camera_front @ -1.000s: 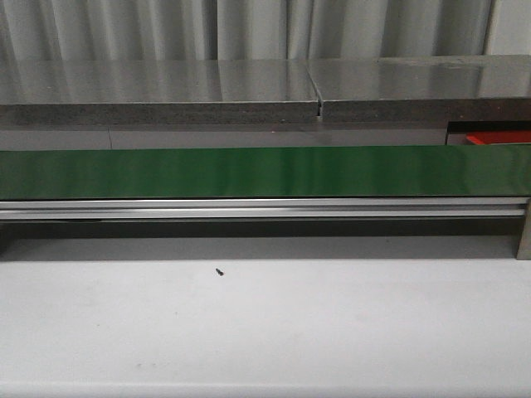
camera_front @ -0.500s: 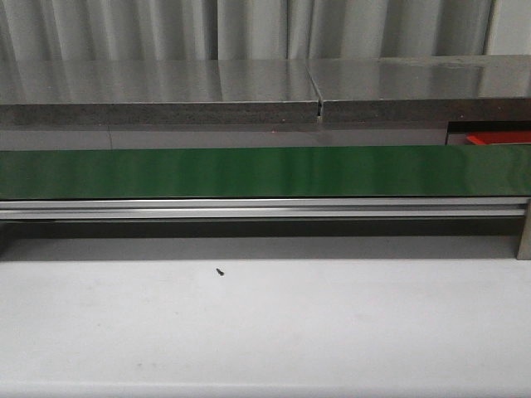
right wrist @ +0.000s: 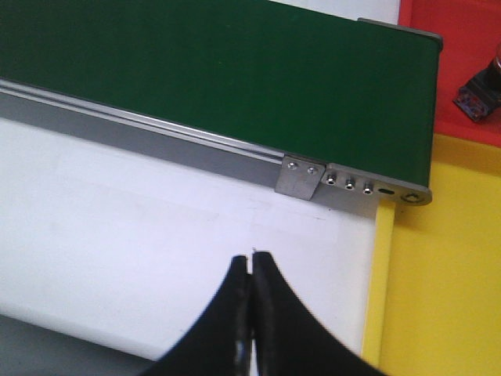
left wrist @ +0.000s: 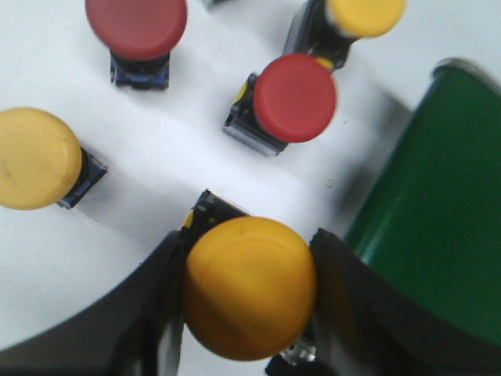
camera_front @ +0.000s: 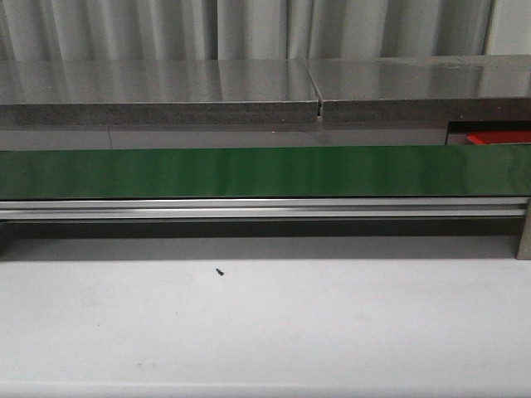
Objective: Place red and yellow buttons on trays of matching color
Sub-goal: 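Grasp a yellow-capped button from the pile with the left gripper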
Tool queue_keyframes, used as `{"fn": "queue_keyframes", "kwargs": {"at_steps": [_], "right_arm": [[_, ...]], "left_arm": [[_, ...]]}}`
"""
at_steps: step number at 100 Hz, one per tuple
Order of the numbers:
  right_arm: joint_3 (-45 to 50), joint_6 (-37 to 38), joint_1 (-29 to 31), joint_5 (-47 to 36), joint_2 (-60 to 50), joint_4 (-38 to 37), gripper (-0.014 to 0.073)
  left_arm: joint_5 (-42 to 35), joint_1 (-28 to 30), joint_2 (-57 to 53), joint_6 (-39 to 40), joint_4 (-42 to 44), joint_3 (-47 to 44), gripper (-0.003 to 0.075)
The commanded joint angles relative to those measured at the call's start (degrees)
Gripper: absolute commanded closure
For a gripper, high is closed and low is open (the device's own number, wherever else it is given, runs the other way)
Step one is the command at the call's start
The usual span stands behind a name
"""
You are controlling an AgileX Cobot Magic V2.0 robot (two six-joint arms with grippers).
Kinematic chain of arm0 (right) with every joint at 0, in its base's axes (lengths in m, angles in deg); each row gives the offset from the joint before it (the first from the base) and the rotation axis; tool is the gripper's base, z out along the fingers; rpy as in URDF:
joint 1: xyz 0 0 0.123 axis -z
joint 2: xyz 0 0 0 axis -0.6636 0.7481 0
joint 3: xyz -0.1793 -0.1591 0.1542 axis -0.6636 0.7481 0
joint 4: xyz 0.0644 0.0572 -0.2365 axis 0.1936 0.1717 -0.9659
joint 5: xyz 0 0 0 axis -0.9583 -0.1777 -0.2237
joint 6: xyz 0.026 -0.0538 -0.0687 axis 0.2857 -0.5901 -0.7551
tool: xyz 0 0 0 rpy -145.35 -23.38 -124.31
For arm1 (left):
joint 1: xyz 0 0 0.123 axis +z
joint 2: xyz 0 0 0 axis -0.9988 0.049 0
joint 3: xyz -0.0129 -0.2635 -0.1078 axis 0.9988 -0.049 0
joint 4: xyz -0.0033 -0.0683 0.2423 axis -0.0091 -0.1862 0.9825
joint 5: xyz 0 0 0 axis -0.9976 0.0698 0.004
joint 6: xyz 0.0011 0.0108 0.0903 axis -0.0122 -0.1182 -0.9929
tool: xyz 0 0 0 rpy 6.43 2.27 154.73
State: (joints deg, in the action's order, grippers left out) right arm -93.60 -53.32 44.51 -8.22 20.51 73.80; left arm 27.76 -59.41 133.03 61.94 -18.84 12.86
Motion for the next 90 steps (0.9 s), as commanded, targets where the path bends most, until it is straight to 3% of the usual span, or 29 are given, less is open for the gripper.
{"fn": "queue_keyframes", "kwargs": {"at_steps": [1,23,64,74,90], "right_arm": [[-1.49,-0.07,0.14,-3.16,-0.49,0.40,0.0662],[-1.49,-0.07,0.14,-3.16,-0.49,0.40,0.0662],[-1.49,-0.07,0.14,-3.16,-0.49,0.40,0.0662],[-1.49,-0.07,0.14,-3.16,-0.49,0.40,0.0662],[-1.49,-0.07,0.14,-3.16,-0.49,0.40,0.0662]], "left_arm": [[0.01,-0.16,-6.65,-1.47,-3.21,2.88,0.0712],[5.46,-4.77,-6.33,-2.62,-4.24,9.70,0.0710],[5.97,-12.95,-0.88,-2.75,-3.90,10.14,0.0699],[6.26,-14.10,0.03,-2.93,-3.90,10.14,0.0610],[6.26,-15.49,0.28,-4.26,-3.90,10.14,0.0325]]}}
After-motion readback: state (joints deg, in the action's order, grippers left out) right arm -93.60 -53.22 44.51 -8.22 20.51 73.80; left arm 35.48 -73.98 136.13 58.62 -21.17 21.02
